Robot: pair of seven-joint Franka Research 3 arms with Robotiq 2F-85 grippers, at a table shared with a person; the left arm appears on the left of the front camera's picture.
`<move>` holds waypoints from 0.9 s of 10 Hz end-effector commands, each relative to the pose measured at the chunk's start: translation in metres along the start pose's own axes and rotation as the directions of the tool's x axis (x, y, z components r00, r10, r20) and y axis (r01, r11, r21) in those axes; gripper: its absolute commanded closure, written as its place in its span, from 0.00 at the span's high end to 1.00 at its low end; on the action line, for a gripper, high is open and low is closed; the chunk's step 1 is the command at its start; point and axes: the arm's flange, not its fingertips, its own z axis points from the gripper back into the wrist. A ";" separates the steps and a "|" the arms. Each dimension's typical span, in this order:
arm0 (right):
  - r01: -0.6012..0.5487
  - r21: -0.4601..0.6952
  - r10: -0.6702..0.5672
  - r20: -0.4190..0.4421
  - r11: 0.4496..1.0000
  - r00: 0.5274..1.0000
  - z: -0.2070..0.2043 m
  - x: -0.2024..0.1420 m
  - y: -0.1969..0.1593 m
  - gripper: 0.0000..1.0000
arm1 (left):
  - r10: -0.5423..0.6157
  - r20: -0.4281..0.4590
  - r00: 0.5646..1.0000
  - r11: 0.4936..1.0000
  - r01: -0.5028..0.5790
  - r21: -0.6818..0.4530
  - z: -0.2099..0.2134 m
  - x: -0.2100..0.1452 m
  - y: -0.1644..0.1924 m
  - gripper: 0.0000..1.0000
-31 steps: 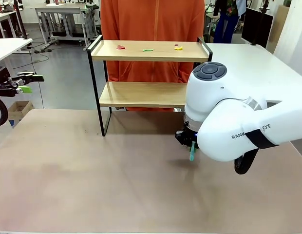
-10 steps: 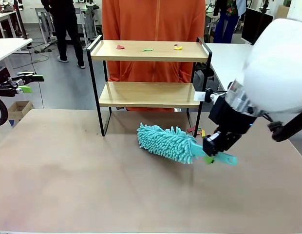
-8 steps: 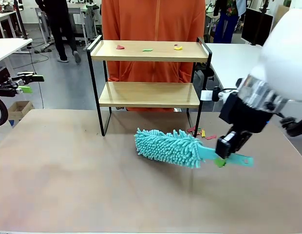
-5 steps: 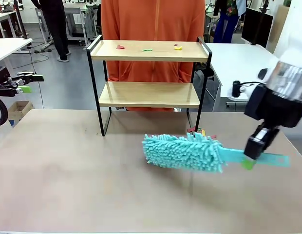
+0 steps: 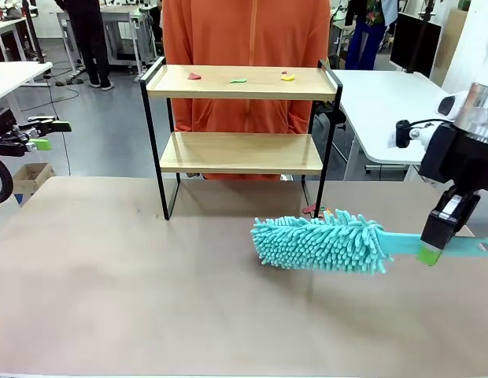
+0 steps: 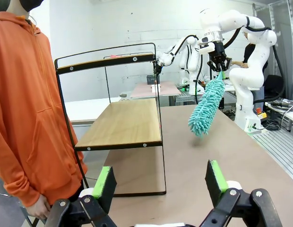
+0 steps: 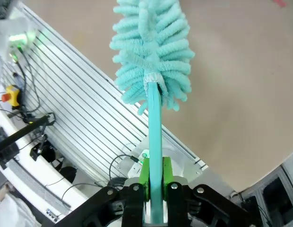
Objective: Clean the shelf.
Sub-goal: Clean the specific section of the Shelf indicated by the human with the Duster.
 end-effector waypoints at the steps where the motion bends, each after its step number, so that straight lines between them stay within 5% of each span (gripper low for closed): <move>1: -0.015 -0.004 0.015 -0.006 1.000 1.000 -0.001 0.000 0.005 0.13 | -0.010 -0.001 1.000 1.000 0.010 -0.002 0.000 0.003 -0.001 1.00; 9: -0.015 -0.004 0.015 -0.006 1.000 1.000 -0.001 0.000 0.005 0.13 | -0.010 -0.001 1.000 1.000 0.010 -0.002 0.000 0.003 -0.001 1.00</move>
